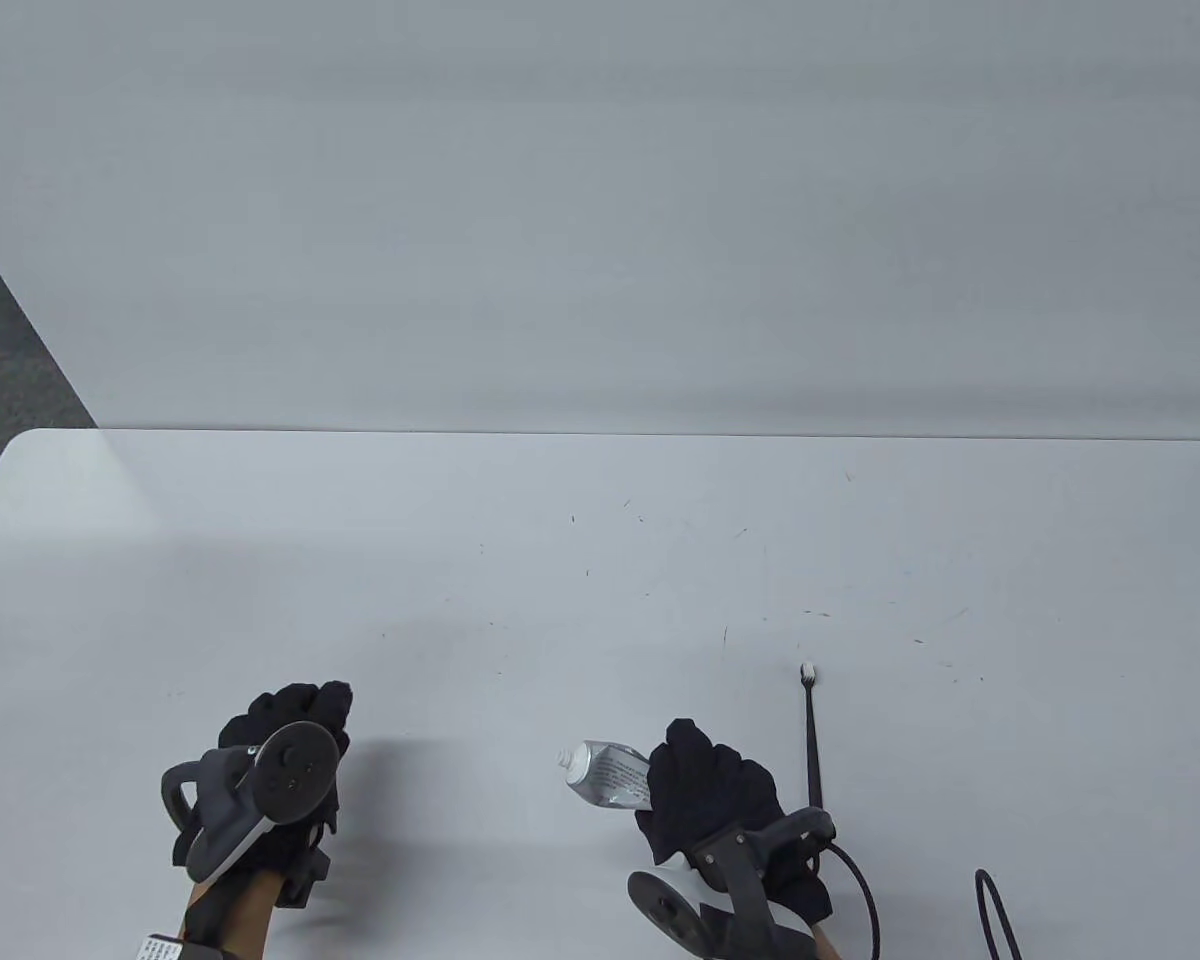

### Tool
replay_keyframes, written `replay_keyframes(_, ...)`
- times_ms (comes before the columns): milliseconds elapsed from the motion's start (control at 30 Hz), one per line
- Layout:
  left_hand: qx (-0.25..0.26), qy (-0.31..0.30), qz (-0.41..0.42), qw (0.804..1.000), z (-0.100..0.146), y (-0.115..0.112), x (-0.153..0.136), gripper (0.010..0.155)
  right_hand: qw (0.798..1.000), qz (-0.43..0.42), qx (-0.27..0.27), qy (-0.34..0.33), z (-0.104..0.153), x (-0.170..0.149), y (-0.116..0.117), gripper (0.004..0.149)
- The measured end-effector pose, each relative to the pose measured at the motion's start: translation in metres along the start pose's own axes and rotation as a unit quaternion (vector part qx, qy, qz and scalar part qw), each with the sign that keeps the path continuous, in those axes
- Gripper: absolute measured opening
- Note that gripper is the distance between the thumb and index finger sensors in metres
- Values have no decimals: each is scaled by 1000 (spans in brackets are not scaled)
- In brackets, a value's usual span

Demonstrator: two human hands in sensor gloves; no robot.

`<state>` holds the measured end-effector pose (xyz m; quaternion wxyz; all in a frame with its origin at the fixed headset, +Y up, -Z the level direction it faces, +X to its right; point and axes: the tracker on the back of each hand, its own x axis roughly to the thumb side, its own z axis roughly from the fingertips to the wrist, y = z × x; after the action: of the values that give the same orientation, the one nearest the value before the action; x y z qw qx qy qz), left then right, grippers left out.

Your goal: Squeeze toothpaste onto toothbrush

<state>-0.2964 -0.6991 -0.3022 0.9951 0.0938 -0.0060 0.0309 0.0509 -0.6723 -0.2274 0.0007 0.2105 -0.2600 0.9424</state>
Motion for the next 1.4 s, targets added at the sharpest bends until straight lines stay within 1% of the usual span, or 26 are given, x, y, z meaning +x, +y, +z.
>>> replay_keyframes(167, -70, -1, -83, 994, -11, -38, 4, 49, 1000, -5, 5, 6, 0, -5, 2, 51)
replay_keyframes(300, -95, 2, -122, 988, -16, -56, 10, 49, 1000, -7, 6, 8, 1, -5, 2, 51)
replay_keyframes(367, -99, 0, -136, 986, -16, -60, 11, 49, 1000, -7, 5, 7, 1, -5, 2, 51)
replay_keyframes(400, -111, -2, -137, 984, -18, -60, 11, 49, 1000, -8, 5, 7, 1, -5, 3, 51)
replay_keyframes(500, -109, -4, -131, 985, -17, -61, 11, 49, 1000, -9, 4, 5, 1, -4, 3, 51)
replay_keyframes(533, -111, -4, -131, 985, -17, -61, 12, 51, 1000, -10, 4, 4, 1, -3, 3, 51)
replay_keyframes(600, -115, -6, -126, 985, -18, -62, 12, 59, 1000, -10, 5, 3, 1, -3, 3, 51)
replay_keyframes(700, -125, -2, -125, 984, -18, -62, 12, 61, 1000, -9, 7, 3, 1, -2, 3, 51)
replay_keyframes(767, -128, 4, -119, 985, -18, -60, 10, 66, 1000, -11, 7, 4, 1, -2, 2, 51)
replay_keyframes(833, -144, 20, -101, 984, -18, -53, 6, 73, 1000, -14, 6, 5, 2, -2, 2, 51)
replay_keyframes(900, -140, 28, -80, 987, -15, -39, 4, 80, 1000, -25, 4, 11, 2, -4, 1, 51)
replay_keyframes(933, -125, 28, -75, 989, -13, -30, 5, 81, 999, -33, 3, 16, 2, -5, 0, 51)
replay_keyframes(1000, -61, 15, -51, 997, -2, -5, 9, 82, 998, -57, -3, 26, 2, -8, -2, 51)
replay_keyframes(1033, -6, -7, -15, 1000, 7, 11, 15, 78, 997, -73, -17, 32, 2, -9, -3, 50)
replay_keyframes(1067, 33, -25, 23, 999, 14, 23, 22, 73, 996, -82, -25, 36, 2, -10, -5, 50)
replay_keyframes(1100, 67, -47, 72, 994, 24, 35, 32, 67, 994, -96, -37, 43, 3, -11, -7, 50)
replay_keyframes(1133, 87, -71, 120, 986, 31, 44, 43, 63, 992, -109, -46, 48, 3, -12, -10, 50)
replay_keyframes(1167, 94, -94, 168, 977, 38, 48, 55, 61, 990, -122, -56, 54, 3, -12, -12, 50)
replay_keyframes(1200, 91, -120, 223, 963, 45, 49, 70, 60, 987, -137, -65, 60, 4, -12, -15, 50)
replay_keyframes(1233, 74, -137, 273, 949, 50, 47, 86, 61, 984, -151, -73, 65, 4, -11, -17, 50)
replay_keyframes(1267, 59, -143, 303, 940, 53, 43, 96, 62, 982, -158, -79, 67, 5, -11, -19, 50)
replay_keyframes(1300, 33, -151, 349, 924, 56, 35, 110, 66, 979, -168, -88, 69, 6, -9, -21, 50)
replay_keyframes(1333, 16, -156, 376, 913, 58, 30, 119, 69, 978, -171, -93, 69, 6, -7, -23, 50)
replay_keyframes(1400, -33, -170, 448, 877, 58, 18, 138, 75, 977, -175, -101, 65, 7, -1, -25, 50)
